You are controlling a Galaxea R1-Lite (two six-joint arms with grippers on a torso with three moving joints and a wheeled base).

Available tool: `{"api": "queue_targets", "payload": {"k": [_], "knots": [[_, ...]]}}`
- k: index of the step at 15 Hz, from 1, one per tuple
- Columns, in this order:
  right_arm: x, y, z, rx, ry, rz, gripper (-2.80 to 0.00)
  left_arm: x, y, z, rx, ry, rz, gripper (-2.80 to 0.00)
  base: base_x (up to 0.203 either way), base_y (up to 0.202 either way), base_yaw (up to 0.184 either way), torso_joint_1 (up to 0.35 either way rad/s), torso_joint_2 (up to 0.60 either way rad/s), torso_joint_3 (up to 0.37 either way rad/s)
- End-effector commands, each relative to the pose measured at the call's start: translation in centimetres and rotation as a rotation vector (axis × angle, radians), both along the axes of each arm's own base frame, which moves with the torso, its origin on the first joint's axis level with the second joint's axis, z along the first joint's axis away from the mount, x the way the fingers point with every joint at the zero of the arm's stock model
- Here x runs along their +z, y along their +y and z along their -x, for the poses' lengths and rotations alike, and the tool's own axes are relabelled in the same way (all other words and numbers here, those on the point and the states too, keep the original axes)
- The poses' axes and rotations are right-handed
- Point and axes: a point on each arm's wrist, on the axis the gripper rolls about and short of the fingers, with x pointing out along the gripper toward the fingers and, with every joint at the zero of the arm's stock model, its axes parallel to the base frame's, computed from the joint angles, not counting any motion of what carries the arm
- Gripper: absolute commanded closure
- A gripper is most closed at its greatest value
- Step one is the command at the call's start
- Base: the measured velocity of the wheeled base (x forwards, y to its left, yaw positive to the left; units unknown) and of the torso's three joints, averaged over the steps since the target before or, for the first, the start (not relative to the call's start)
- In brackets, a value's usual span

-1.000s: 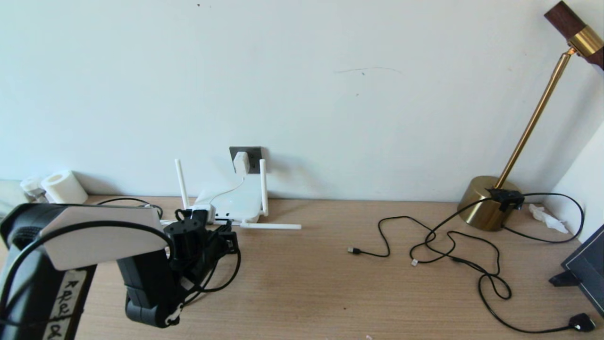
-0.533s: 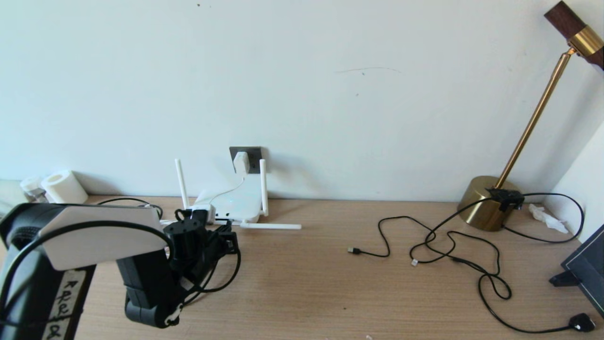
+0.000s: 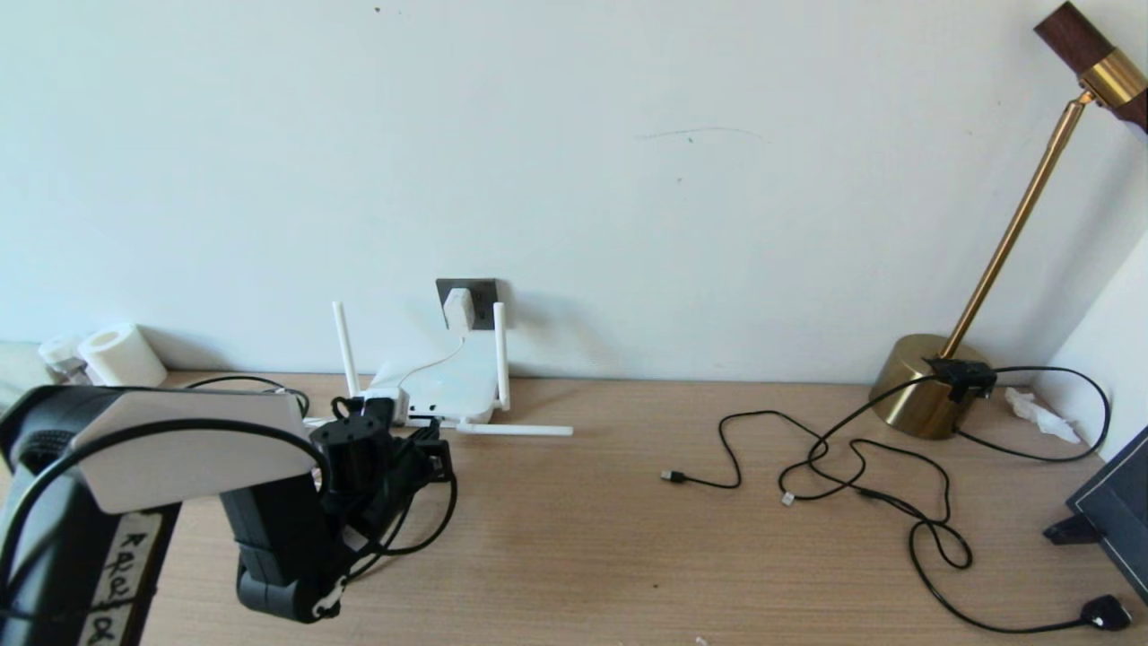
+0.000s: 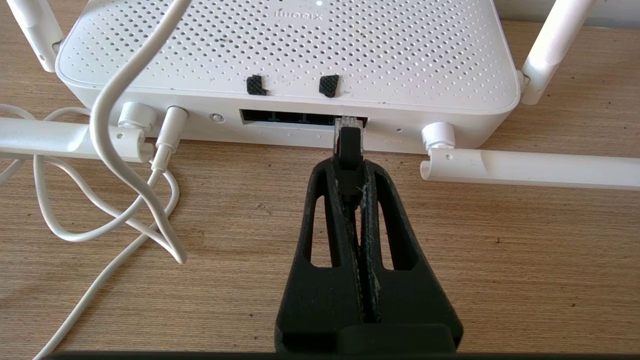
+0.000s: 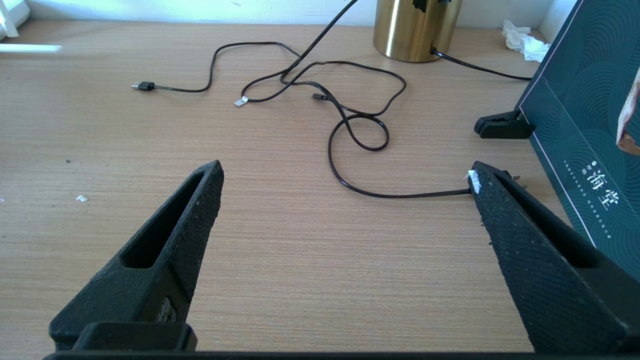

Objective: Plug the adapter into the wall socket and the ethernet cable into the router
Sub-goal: Plug cable into router interface

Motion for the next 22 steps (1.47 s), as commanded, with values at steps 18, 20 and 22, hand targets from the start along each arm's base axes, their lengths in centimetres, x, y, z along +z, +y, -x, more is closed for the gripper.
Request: {"api": "queue_targets", "payload": {"k": [18, 20, 22], "knots": [[0.0, 0.0, -0.01, 0.0, 0.001, 0.0, -2.8, -0.08, 0.04, -0.19, 0.003, -0.008, 0.003, 0.0, 0.0, 0.0, 0.0, 0.0, 0.0, 0.0], [0.0, 0.0, 0.0, 0.0, 0.0, 0.0, -2.8, -0.01, 0.02, -0.28, 0.003, -0.013, 0.002, 0.0, 0.0, 0.0, 0.0, 0.0, 0.0, 0.0], [0.0, 0.0, 0.0, 0.0, 0.001, 0.0, -2.8, 0.04, 0.02, -0.28, 0.003, -0.014, 0.003, 0.0, 0.0, 0.0, 0.0, 0.0, 0.0, 0.0]]}}
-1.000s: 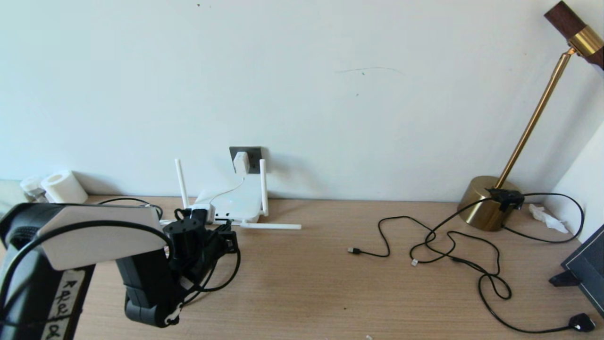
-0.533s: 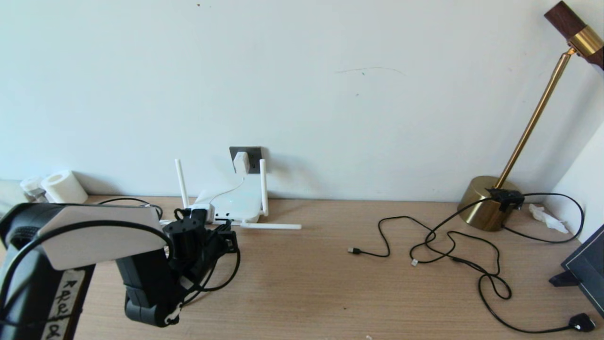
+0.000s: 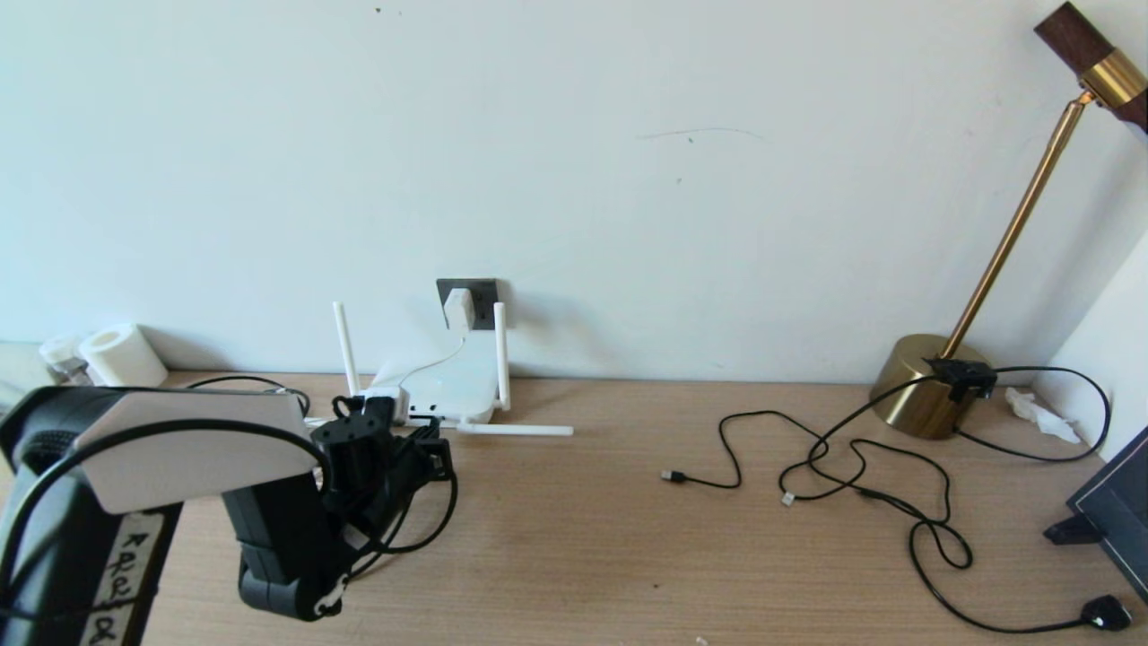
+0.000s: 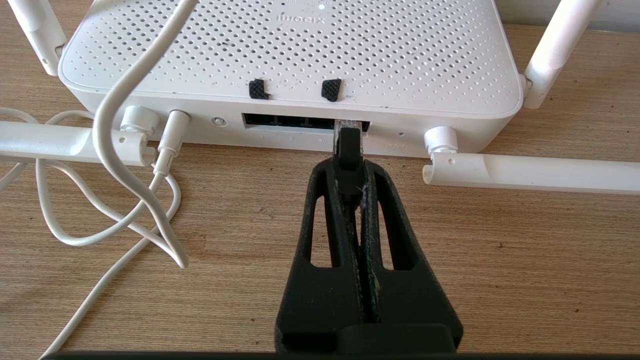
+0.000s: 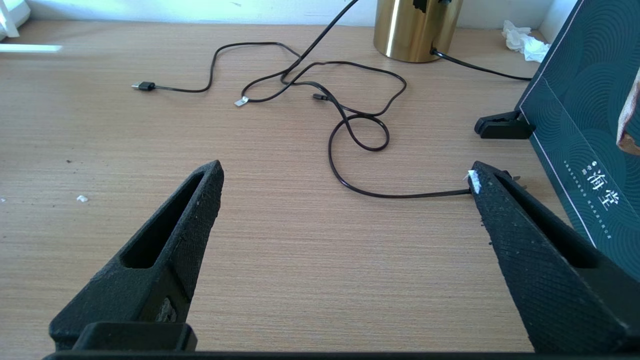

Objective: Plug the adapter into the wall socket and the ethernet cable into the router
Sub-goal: Plug cable into router interface

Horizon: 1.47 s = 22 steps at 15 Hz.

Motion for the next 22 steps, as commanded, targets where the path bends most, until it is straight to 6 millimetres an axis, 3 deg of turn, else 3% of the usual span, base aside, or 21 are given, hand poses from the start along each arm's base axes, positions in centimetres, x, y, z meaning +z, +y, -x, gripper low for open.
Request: {"api": "queue_targets", "payload": {"k": [1, 22], "knots": [[-0.01, 0.0, 0.0, 0.0, 0.0, 0.0, -2.8, 0.14, -0.01, -0.04, 0.001, -0.011, 0.003, 0.0, 0.0, 0.0, 0.0, 0.0, 0.0, 0.0], [0.0, 0.0, -0.01, 0.0, 0.002, 0.0, -2.8, 0.35, 0.07, -0.4, 0.004, -0.026, 0.005, 0.0, 0.0, 0.0, 0.0, 0.0, 0.0, 0.0]]}}
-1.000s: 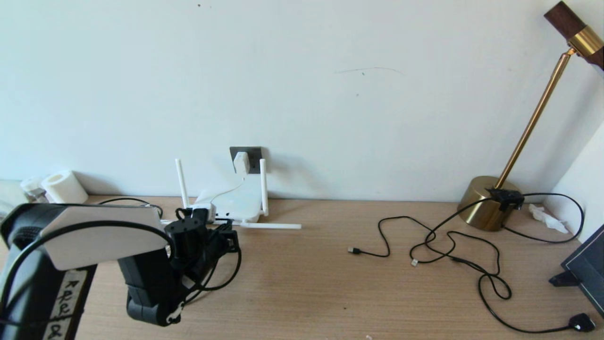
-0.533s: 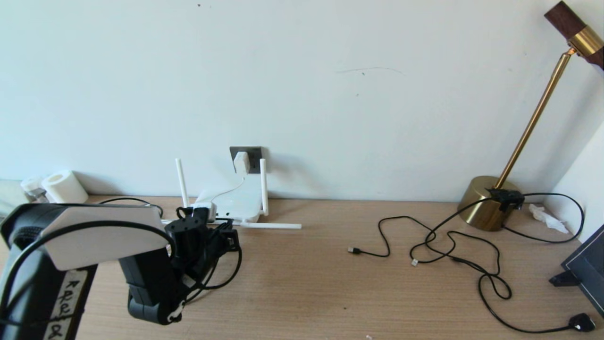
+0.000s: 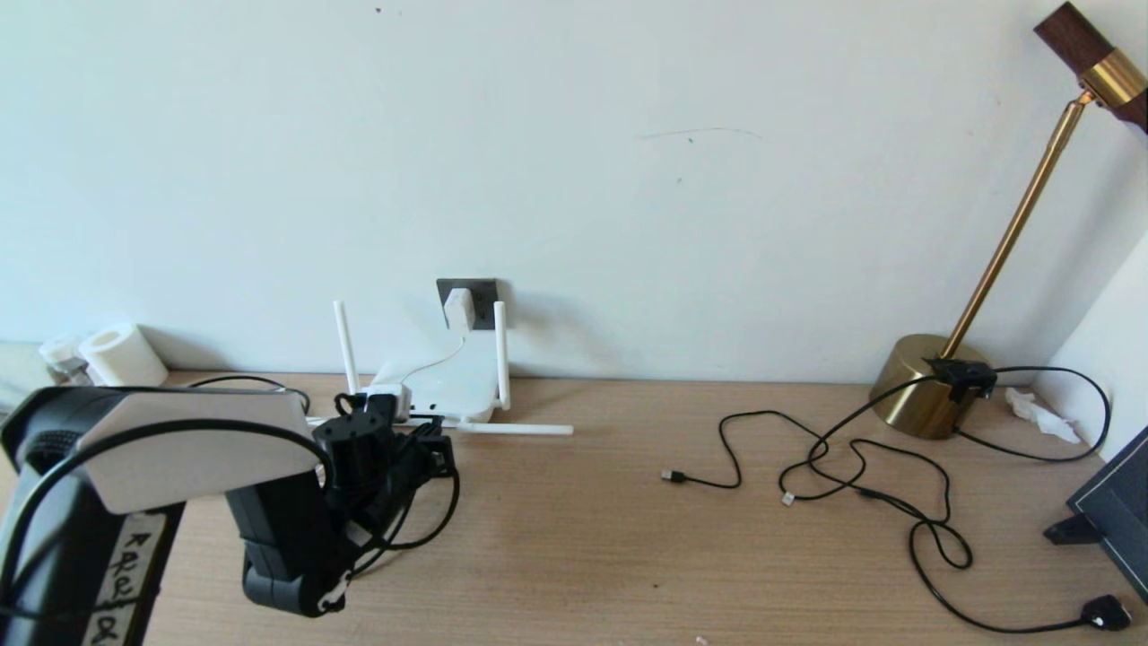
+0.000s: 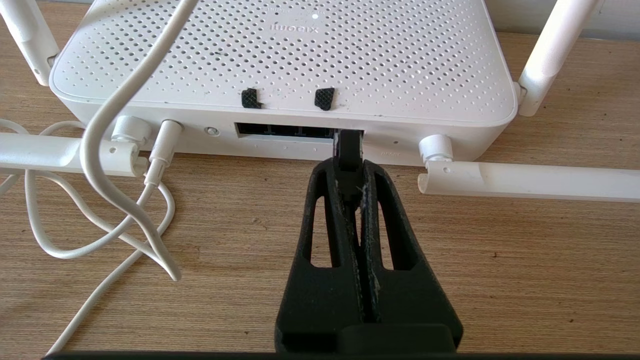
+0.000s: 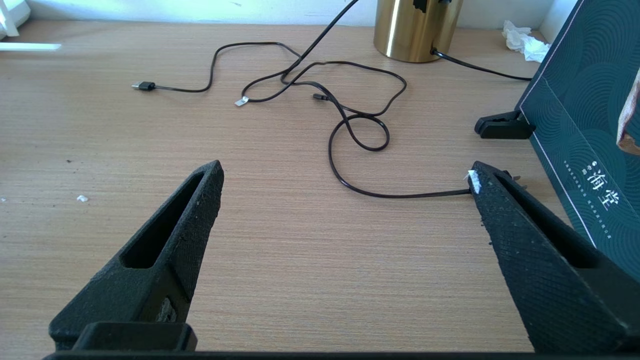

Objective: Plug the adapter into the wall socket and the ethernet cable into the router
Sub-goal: Plug cable into router interface

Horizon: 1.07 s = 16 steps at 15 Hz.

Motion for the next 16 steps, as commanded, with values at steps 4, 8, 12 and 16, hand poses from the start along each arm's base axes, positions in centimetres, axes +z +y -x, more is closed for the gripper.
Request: {"api": "queue_targets", "payload": {"k": [4, 8, 12, 16], "knots": [[0.0, 0.0, -0.01, 0.0, 0.001, 0.0, -2.8, 0.16, 0.03, -0.21, 0.003, -0.016, 0.004, 0.0, 0.0, 0.0, 0.0, 0.0, 0.0, 0.0], [0.0, 0.0, 0.0, 0.0, 0.0, 0.0, -2.8, 0.18, -0.01, -0.38, 0.003, -0.021, 0.005, 0.0, 0.0, 0.0, 0.0, 0.0, 0.0, 0.0], [0.0, 0.0, 0.0, 0.0, 0.0, 0.0, -2.8, 0.16, -0.02, -0.42, 0.003, -0.022, 0.005, 0.0, 0.0, 0.0, 0.0, 0.0, 0.0, 0.0], [0.0, 0.0, -0.01, 0.0, 0.001, 0.0, -2.8, -0.11, -0.02, -0.43, 0.003, -0.015, 0.003, 0.0, 0.0, 0.0, 0.0, 0.0, 0.0, 0.0]]}}
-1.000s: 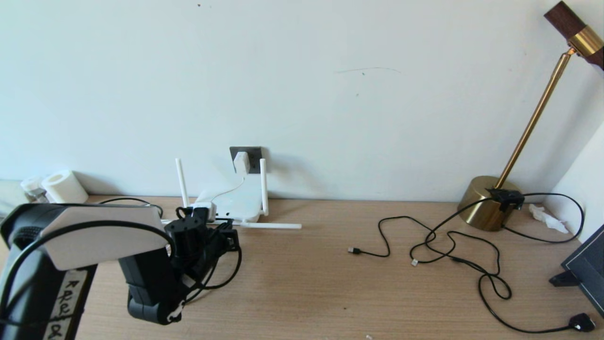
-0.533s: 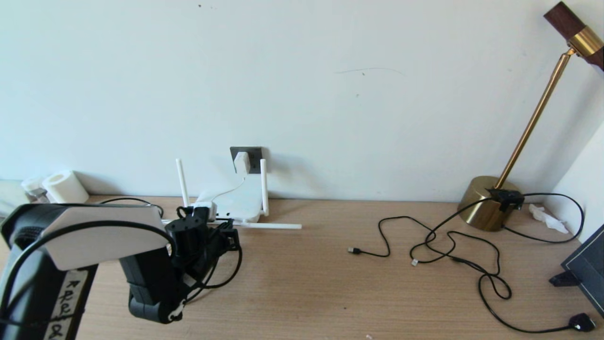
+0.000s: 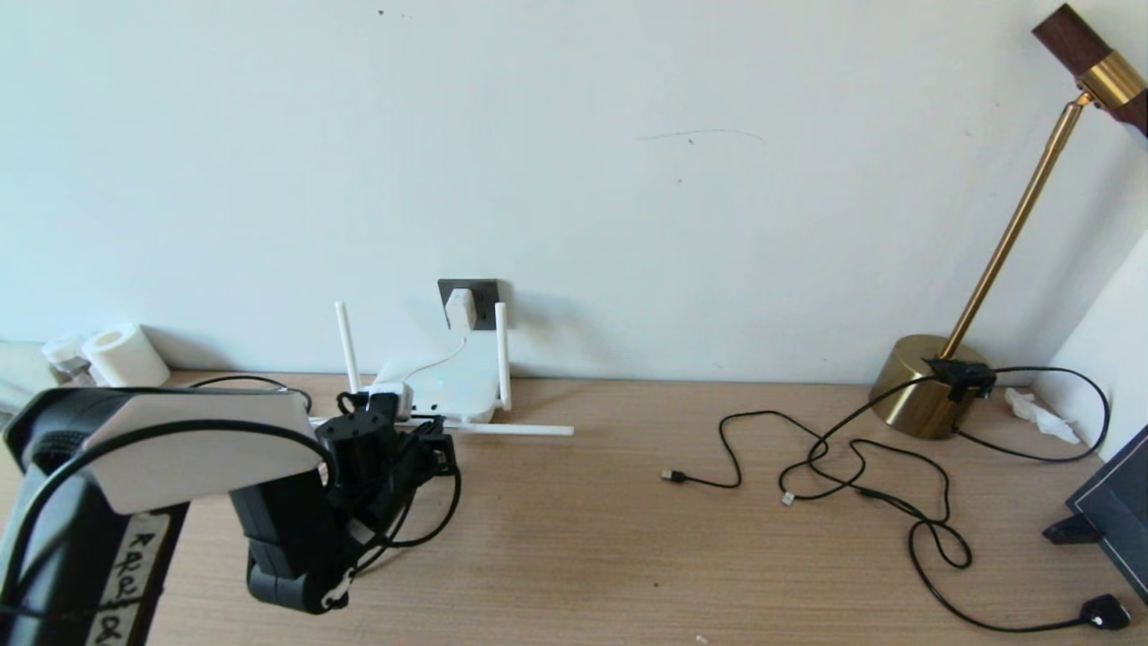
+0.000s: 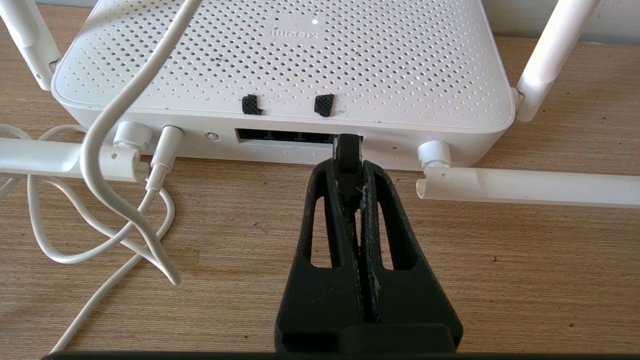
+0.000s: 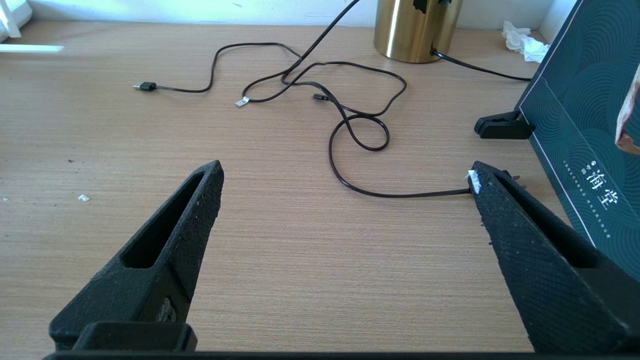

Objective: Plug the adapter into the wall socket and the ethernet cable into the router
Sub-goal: Plug cable into router interface

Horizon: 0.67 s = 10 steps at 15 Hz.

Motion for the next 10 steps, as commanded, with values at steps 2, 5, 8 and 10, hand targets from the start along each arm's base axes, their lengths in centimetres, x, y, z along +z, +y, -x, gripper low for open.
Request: {"api": "queue_targets", "payload": {"k": [2, 5, 8, 10], "knots": [[0.0, 0.0, -0.01, 0.0, 0.002, 0.0, -2.8, -0.1, 0.02, 0.05, 0.001, -0.002, 0.001, 0.0, 0.0, 0.0, 0.0, 0.0, 0.0, 0.0], [0.0, 0.0, -0.01, 0.0, 0.002, 0.0, -2.8, -0.33, 0.01, 0.02, 0.001, 0.003, -0.001, 0.0, 0.0, 0.0, 0.0, 0.0, 0.0, 0.0], [-0.01, 0.0, 0.0, 0.0, 0.001, 0.0, -2.8, -0.34, 0.0, -0.01, 0.001, 0.003, 0.0, 0.0, 0.0, 0.0, 0.0, 0.0, 0.0, 0.0], [-0.01, 0.0, 0.0, 0.0, 0.001, 0.0, -2.8, -0.33, 0.0, -0.01, 0.001, 0.002, -0.001, 0.0, 0.0, 0.0, 0.0, 0.0, 0.0, 0.0]]}}
